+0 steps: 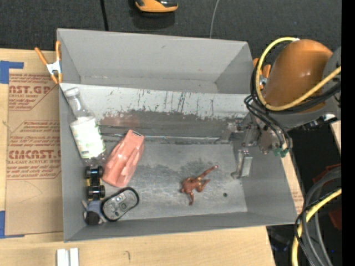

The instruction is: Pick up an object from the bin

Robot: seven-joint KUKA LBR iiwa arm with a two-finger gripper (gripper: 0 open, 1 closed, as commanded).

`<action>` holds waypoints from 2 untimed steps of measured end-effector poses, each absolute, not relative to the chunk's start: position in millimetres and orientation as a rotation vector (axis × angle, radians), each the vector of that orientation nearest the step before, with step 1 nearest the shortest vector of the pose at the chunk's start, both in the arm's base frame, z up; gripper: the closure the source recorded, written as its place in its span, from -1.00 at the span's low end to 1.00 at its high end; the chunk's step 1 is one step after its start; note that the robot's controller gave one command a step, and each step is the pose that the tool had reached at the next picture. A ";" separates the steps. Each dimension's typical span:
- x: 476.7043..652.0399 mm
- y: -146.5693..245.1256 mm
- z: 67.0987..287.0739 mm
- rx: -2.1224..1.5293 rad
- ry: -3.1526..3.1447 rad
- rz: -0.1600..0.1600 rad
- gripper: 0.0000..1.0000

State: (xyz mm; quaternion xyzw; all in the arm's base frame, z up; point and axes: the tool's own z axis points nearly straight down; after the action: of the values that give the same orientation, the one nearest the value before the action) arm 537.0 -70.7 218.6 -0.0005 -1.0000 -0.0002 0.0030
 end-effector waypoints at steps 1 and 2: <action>538.5 -70.4 223.1 0.000 -3.144 0.001 -1.00; 535.4 -50.0 185.3 0.106 -3.148 0.003 -1.00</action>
Offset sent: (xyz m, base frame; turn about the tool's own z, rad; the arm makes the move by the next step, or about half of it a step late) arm -0.0093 0.0532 -0.0927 -0.1705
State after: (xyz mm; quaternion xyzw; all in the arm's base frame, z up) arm 535.4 -50.0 185.3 0.0336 -0.9994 0.0010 -0.0039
